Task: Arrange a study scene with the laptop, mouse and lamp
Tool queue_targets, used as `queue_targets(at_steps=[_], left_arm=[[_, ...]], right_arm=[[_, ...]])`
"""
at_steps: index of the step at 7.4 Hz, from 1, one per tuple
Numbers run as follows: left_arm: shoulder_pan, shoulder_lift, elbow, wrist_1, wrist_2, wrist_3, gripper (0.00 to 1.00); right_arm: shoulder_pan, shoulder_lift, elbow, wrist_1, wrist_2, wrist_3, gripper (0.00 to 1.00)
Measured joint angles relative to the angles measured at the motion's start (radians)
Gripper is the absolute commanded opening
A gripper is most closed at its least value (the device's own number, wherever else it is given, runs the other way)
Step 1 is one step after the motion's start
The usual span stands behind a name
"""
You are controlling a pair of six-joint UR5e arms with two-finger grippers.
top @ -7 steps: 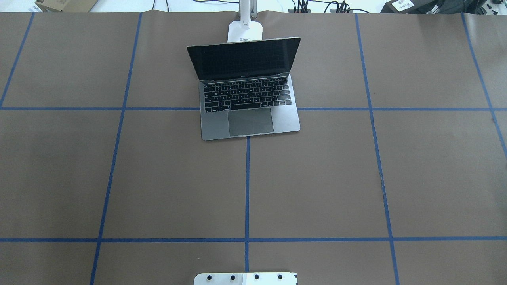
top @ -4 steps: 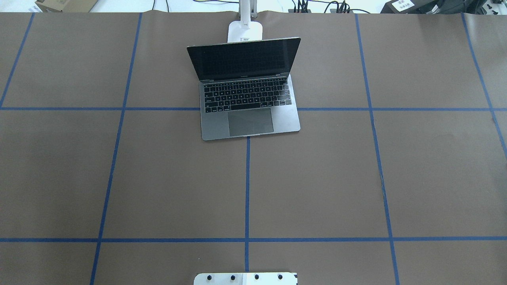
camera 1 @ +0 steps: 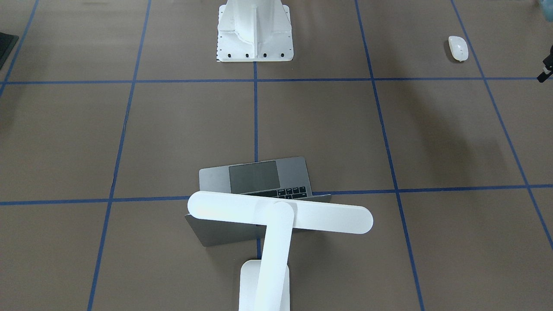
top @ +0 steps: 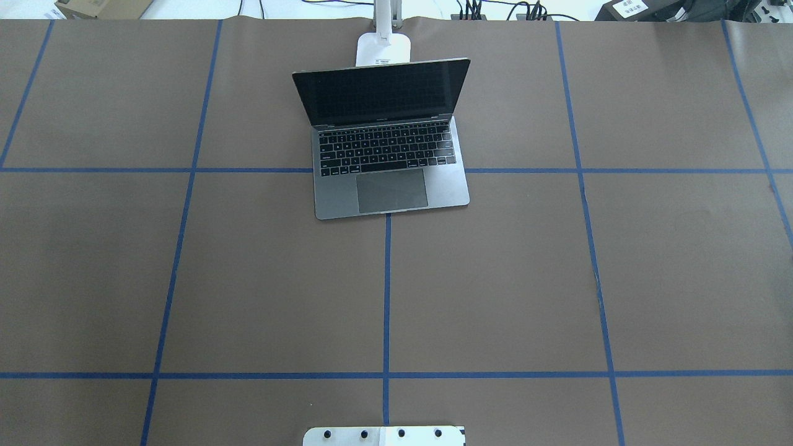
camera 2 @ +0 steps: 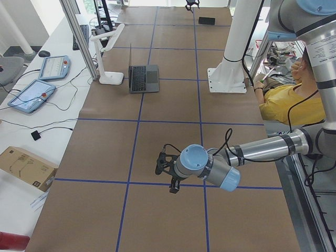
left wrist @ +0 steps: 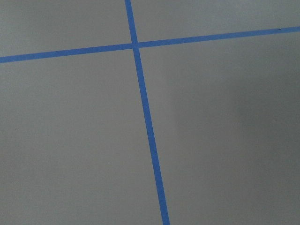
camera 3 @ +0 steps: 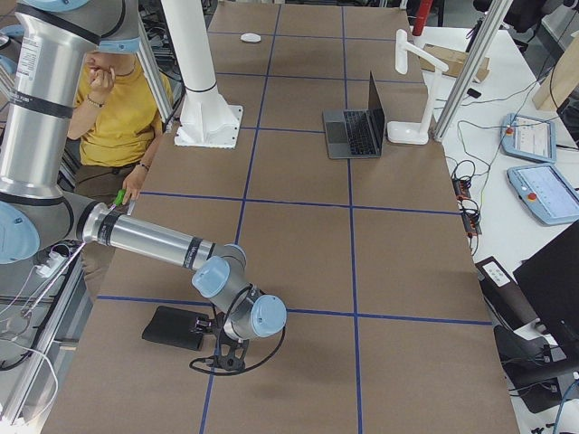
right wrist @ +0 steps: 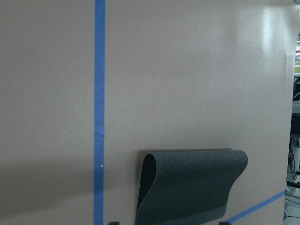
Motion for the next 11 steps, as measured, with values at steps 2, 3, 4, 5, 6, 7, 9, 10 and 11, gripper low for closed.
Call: queue_targets(at_steps=[2,3,4,5,6,7,9,10,11], left_arm=[[0.0,0.0,0.001,-0.001,0.0,0.0,1.0],[0.0,0.0,0.002,-0.001,0.001,0.001,1.0],[0.0,0.0,0.001,-0.001,0.001,0.001,1.0],[0.0,0.0,0.001,-0.001,0.001,0.001,1.0],[-0.001,0.0,0.001,-0.001,0.001,0.002,1.0],[-0.001,0.0,0.001,-0.002,0.002,0.001,1.0],[-0.003,0.0,0.0,-0.003,0.002,0.002,1.0],[-0.004,0.001,0.0,-0.003,0.002,0.002,1.0],[-0.004,0.001,0.0,-0.003,0.002,0.002,1.0]], right_arm=[[-0.022,-0.001,-0.065,0.061,0.019,0.004,0.72],[-0.028,-0.001,-0.101,0.116,0.03,0.011,0.72],[-0.031,-0.001,-0.117,0.143,0.036,0.015,0.7],[-0.034,-0.003,-0.124,0.151,0.042,0.018,0.69],[-0.038,-0.01,-0.128,0.154,0.052,0.02,0.68],[-0.042,-0.023,-0.129,0.155,0.062,0.02,0.67],[-0.046,-0.042,-0.129,0.155,0.076,0.015,0.64],[-0.047,-0.048,-0.129,0.155,0.079,0.012,0.62],[-0.049,-0.051,-0.129,0.156,0.081,0.011,0.57]])
